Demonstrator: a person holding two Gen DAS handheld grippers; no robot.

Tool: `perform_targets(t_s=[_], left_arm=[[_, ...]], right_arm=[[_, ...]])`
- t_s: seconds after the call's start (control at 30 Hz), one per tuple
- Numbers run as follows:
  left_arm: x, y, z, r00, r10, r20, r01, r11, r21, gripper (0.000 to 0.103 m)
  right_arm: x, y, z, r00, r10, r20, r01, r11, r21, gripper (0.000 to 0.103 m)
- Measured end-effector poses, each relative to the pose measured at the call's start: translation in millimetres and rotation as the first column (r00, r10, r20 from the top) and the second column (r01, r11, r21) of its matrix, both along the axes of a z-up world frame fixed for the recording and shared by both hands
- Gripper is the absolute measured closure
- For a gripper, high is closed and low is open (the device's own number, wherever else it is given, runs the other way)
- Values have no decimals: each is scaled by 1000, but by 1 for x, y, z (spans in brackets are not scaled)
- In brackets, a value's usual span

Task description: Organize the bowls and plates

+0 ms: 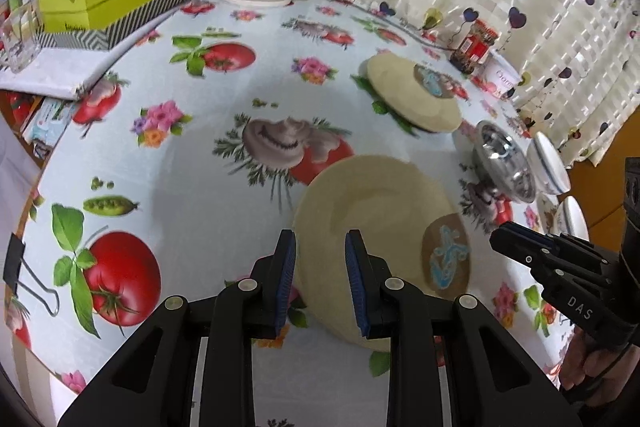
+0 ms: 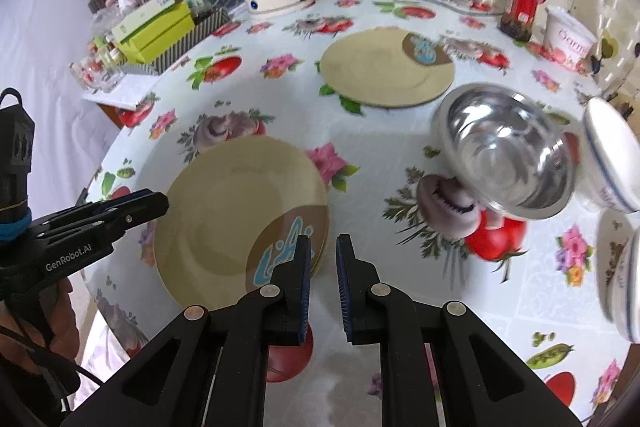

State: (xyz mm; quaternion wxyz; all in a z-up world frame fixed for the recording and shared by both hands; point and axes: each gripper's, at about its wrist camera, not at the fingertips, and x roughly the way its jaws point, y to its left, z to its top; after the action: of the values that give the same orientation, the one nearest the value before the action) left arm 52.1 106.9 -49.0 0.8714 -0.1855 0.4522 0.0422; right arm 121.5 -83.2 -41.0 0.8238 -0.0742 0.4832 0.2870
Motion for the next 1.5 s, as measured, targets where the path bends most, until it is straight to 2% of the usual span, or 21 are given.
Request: perform_targets(t_s=[0.17, 0.23, 0.5, 0.77, 1.5], left_arm=[[1, -10, 19, 998, -31, 48, 31, 999, 11, 77], [1, -16, 28, 997, -46, 69, 45, 999, 22, 77], [9, -31, 45, 992, -74, 100, 67, 996, 66, 77], [13, -39, 55, 989, -95, 117, 85, 993, 86, 77], [28, -49, 59, 985, -119, 122, 110, 991, 77, 77]], right_arm=[[-7, -5, 20, 999, -7, 46, 6, 1000, 10, 73], [-11, -7, 27, 998, -8, 63, 7, 1000, 14, 70], [-17, -17, 45, 993, -31, 115, 31, 999, 9, 67], [-17, -24, 54, 989, -48, 138, 47, 999, 14, 56], [-10, -28, 66, 978, -94, 188, 100, 995, -24, 56]])
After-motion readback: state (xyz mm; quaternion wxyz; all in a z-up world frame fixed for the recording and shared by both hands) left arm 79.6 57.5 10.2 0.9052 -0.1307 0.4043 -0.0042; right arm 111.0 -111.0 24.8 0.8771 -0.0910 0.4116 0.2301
